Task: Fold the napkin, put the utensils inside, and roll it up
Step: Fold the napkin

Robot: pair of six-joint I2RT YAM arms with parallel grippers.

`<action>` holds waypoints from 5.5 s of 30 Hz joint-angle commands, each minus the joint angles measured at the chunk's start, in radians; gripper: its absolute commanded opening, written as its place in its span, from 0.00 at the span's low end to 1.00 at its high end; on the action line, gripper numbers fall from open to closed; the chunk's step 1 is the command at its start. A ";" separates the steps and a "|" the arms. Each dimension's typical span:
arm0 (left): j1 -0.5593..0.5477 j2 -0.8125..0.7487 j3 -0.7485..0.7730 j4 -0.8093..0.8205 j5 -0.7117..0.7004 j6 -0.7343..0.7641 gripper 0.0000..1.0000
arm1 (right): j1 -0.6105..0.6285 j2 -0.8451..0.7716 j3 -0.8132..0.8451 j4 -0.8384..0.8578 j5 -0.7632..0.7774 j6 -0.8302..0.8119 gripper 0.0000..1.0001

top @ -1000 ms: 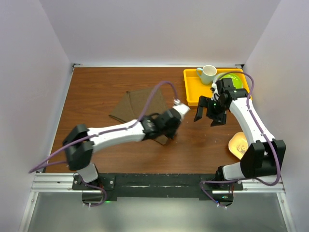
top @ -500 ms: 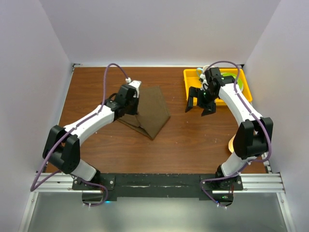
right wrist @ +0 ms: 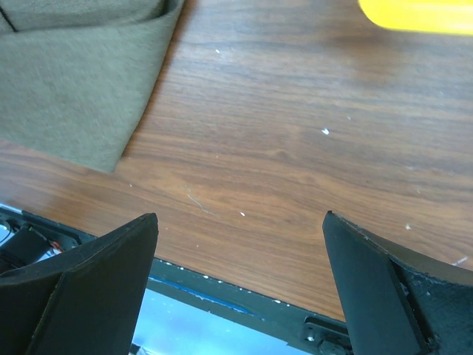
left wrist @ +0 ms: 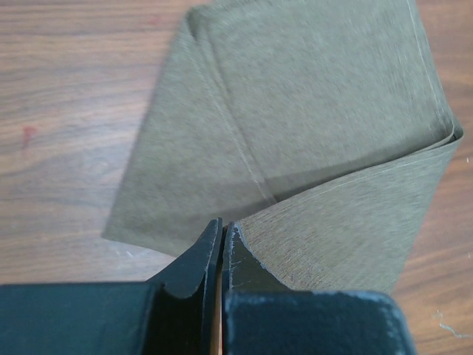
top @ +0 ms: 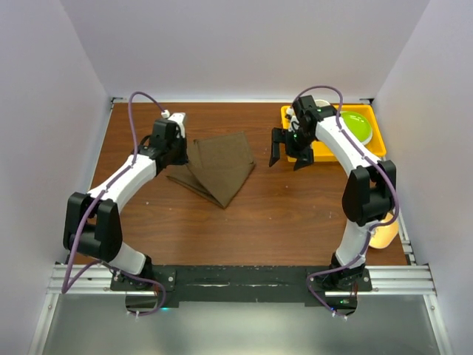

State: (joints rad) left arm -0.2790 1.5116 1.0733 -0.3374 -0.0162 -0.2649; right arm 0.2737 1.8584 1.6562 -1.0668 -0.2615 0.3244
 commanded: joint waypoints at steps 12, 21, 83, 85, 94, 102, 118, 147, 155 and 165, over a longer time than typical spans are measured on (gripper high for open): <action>0.096 0.113 -0.012 0.130 0.137 0.053 0.00 | 0.128 0.142 0.191 -0.007 -0.116 0.024 0.98; 0.124 0.147 -0.019 0.127 0.153 0.078 0.00 | 0.194 0.274 0.312 -0.002 -0.206 0.047 0.98; 0.190 0.203 0.039 -0.032 0.254 -0.057 0.01 | 0.180 0.477 0.366 0.226 -0.177 -0.010 0.51; 0.190 0.188 0.053 -0.034 0.262 -0.086 0.01 | 0.182 0.461 0.366 0.231 -0.202 0.004 0.55; 0.195 0.245 0.017 -0.009 0.239 -0.086 0.02 | 0.182 0.475 0.295 0.223 -0.190 -0.033 0.59; 0.198 0.174 0.053 -0.031 0.243 -0.103 0.05 | 0.216 0.415 0.398 0.180 -0.159 -0.041 0.72; 0.198 0.159 -0.087 0.094 0.398 -0.203 0.05 | 0.452 0.387 0.241 0.386 -0.406 0.039 0.36; 0.196 -0.324 -0.196 -0.037 0.201 -0.410 0.55 | 0.516 0.219 0.279 0.294 0.060 -0.152 0.98; 0.205 -0.367 -0.101 -0.285 -0.092 -0.525 0.66 | 0.719 0.206 0.202 0.315 0.431 -0.501 0.89; 0.279 -0.433 -0.145 -0.340 -0.130 -0.571 0.79 | 0.806 0.377 0.290 0.372 0.657 -0.578 0.81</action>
State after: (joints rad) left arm -0.0200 1.0954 0.9314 -0.6525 -0.1257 -0.7975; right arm 1.0817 2.1906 1.8748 -0.7376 0.2745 -0.1917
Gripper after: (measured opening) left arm 0.782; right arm 0.817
